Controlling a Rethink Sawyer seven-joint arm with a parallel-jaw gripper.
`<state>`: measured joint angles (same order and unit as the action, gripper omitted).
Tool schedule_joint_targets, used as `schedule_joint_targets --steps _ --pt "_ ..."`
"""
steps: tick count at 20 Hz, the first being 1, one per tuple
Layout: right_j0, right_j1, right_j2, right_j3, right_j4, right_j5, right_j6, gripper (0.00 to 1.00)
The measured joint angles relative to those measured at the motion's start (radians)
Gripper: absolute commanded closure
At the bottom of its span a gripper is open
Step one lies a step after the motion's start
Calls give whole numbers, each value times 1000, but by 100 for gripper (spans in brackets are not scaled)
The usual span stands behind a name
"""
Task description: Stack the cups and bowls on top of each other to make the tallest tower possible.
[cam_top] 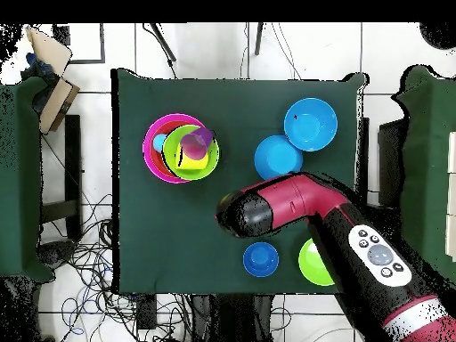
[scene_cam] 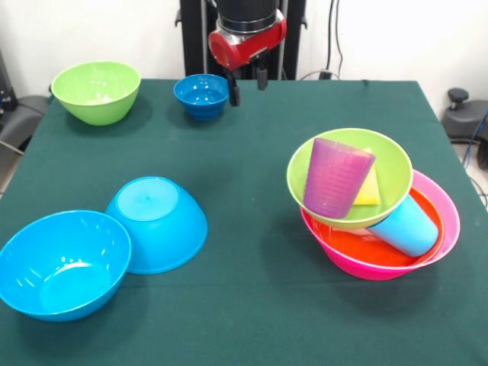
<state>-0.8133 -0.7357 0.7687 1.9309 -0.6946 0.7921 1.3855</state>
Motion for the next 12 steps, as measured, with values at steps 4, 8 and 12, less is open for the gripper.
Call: schedule_joint_targets --steps 4,8,12 --pt "-60 -6 29 13 -1 39 -38 0" --pt "-139 -6 56 16 -3 62 -111 0" --pt "-203 -4 61 16 -24 75 -196 0"
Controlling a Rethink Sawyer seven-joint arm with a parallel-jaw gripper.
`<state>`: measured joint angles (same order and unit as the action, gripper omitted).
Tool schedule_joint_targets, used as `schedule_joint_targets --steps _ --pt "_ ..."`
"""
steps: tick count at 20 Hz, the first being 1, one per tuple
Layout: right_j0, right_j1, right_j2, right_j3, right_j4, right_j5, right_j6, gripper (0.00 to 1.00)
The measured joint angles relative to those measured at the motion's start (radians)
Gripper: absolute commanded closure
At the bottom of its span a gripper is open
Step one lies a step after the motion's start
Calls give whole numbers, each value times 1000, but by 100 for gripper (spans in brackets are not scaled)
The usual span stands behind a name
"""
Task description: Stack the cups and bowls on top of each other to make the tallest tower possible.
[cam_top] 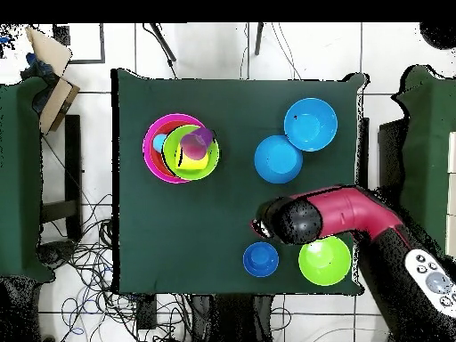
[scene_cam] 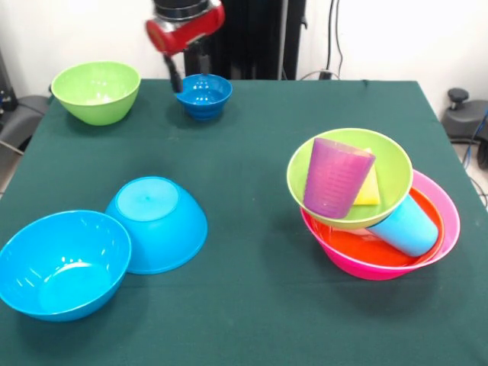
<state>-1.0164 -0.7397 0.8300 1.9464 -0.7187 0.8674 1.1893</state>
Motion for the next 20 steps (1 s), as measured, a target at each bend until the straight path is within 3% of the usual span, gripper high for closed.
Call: schedule_joint_targets --steps 7,20 --pt "-33 11 -2 0 -54 5 -85 0" --pt "47 57 -3 -3 -86 5 -85 0"
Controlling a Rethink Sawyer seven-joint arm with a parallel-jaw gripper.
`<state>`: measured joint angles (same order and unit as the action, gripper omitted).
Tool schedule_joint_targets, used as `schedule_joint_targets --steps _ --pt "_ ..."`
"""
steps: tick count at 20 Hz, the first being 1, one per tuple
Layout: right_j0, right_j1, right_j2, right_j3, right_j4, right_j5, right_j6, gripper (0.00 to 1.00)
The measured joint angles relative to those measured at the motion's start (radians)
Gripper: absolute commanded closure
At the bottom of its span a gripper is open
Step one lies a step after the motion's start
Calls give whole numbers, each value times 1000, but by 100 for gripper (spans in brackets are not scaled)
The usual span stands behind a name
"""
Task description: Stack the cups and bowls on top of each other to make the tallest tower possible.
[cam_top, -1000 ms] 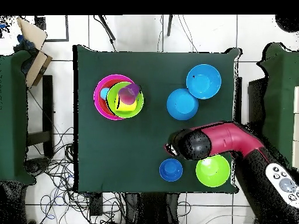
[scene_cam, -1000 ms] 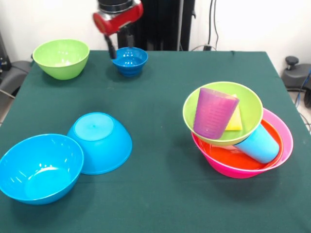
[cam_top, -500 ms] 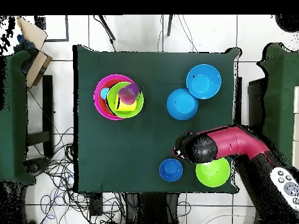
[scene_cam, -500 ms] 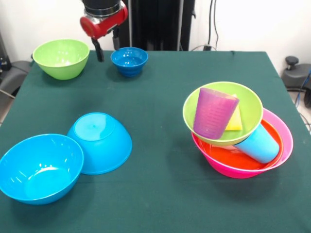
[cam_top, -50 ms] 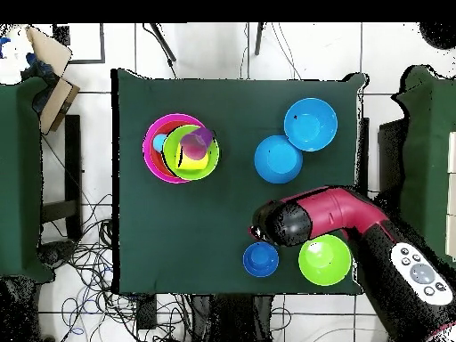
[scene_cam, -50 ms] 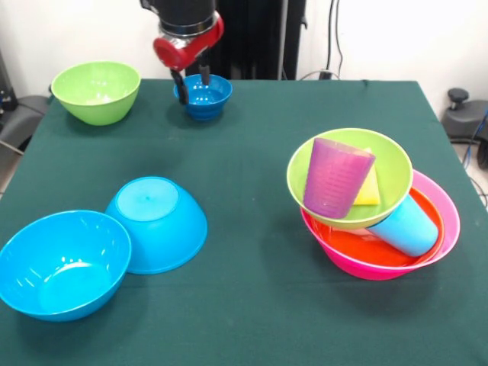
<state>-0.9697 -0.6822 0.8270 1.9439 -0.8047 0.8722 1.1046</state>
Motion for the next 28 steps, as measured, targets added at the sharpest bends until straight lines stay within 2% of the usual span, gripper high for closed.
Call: schedule_joint_targets --steps 5,17,28 --pt "27 0 0 0 0 0 0 0" --pt "31 28 -5 -15 -1 0 0 0" --pt "31 63 -12 -21 -43 0 0 0"
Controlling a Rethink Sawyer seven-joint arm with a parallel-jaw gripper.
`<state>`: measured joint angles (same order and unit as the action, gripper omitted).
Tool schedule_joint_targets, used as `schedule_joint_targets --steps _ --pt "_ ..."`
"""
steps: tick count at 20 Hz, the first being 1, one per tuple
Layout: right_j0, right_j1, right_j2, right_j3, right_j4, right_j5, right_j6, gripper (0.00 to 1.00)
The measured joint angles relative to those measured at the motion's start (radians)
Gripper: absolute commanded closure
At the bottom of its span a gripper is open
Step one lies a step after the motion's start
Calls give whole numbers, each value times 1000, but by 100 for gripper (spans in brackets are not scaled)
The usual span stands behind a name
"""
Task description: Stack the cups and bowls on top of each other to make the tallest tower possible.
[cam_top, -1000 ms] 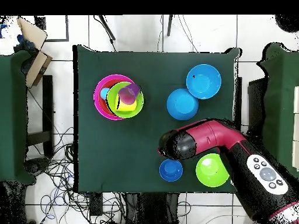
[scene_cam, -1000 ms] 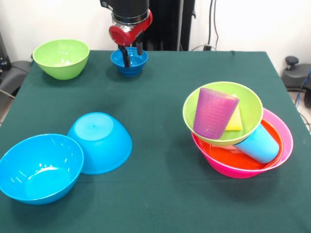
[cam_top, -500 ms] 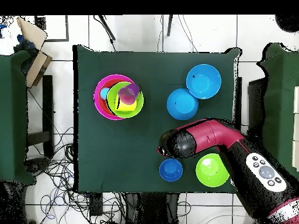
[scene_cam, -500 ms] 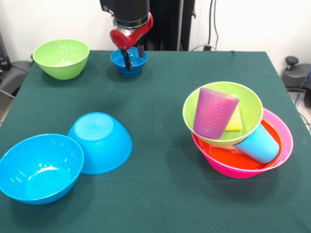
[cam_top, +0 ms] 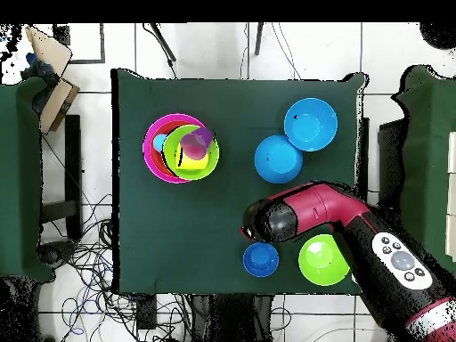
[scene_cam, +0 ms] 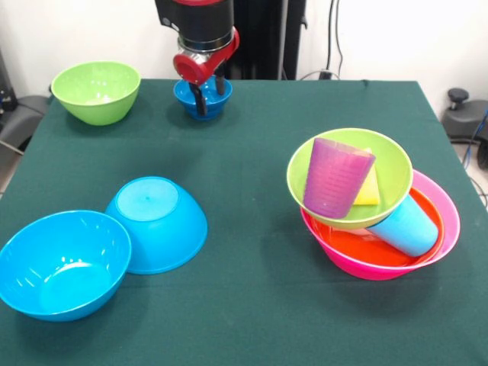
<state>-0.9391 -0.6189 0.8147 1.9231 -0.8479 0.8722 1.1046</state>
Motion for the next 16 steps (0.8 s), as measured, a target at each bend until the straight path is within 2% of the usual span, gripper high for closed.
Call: schedule_joint_targets --steps 10,16 --pt "-9 15 -2 0 -25 0 0 0" --pt "-43 15 -2 0 -28 0 0 0"
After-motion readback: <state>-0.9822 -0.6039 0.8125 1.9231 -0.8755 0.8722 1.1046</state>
